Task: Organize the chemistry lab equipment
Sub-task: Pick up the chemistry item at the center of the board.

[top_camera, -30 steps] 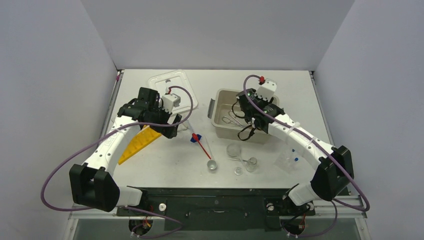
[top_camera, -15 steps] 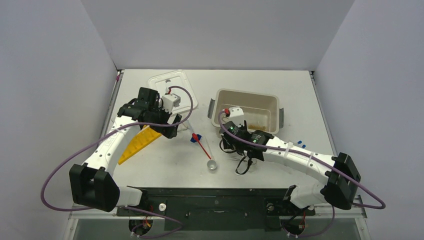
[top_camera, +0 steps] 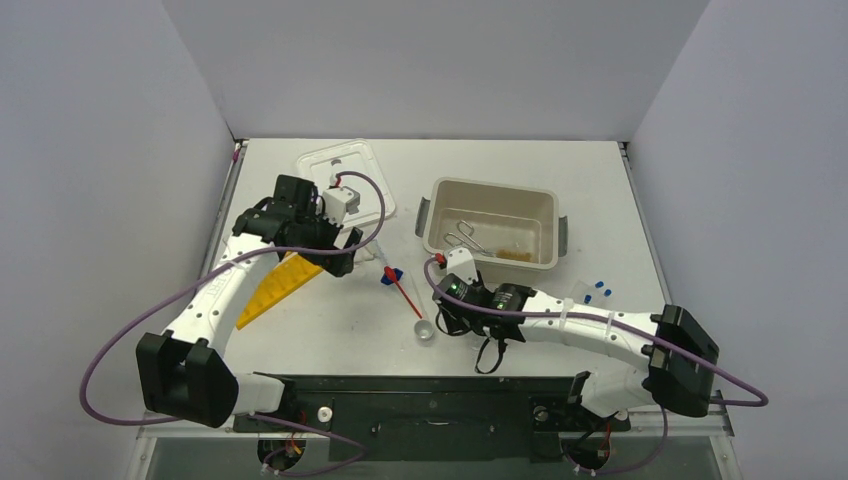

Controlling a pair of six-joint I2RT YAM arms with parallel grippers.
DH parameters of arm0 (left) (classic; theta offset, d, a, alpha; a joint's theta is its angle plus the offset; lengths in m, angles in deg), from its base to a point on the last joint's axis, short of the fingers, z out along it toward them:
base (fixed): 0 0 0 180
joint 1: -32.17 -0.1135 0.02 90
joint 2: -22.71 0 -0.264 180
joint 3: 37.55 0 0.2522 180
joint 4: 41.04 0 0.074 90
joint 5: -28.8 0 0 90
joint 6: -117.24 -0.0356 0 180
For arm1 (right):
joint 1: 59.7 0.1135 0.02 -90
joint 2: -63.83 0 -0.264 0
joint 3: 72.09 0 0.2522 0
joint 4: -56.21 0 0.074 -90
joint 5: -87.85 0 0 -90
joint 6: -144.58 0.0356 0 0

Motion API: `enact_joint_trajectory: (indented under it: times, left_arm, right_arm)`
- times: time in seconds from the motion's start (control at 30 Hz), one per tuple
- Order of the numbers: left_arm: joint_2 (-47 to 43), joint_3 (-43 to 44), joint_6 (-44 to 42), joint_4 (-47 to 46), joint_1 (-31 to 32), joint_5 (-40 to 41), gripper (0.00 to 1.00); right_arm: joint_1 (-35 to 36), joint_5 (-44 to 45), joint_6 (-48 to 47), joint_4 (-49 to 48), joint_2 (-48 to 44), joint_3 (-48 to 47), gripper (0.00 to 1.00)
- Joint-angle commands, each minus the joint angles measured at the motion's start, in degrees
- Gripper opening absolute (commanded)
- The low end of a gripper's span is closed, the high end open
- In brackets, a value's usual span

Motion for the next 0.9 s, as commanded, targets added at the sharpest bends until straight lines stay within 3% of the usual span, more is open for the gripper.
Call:
enact_joint_trajectory:
  times: [0.0,0.27,0.43,0.57,0.87]
  left_arm:
    - [-1.8,0.6,0.4,-1.4,0.0,0.0,0.96]
    - [-2.1,-0.3,0.0,-1.7,-0.1,0.9,0.97]
    - [-2.5,-0.5,0.0,-1.6,-0.1,1.2,0.97]
    - [-3.1,-1.1,-0.5,-1.6,-0.1,1.8,0.97]
    - [-3.0,-1.3,-0.5,-1.9,-0.3,1.9,0.97]
  right_arm:
    - [1.3,1.8,2.8,-0.4,-1.6,2.3,0.42]
    - [0.8,-5.0,0.5,-5.2,-0.4,5.2,0.35]
    - [-2.0,-5.2,0.1,-5.9,4.9,5.4,0.40]
    - [-4.4,-5.0,0.0,-7.2,4.1,6.3,0.44]
    - [-9.3,-6.5,-2.3,-10.0,6.9,7.3,0.44]
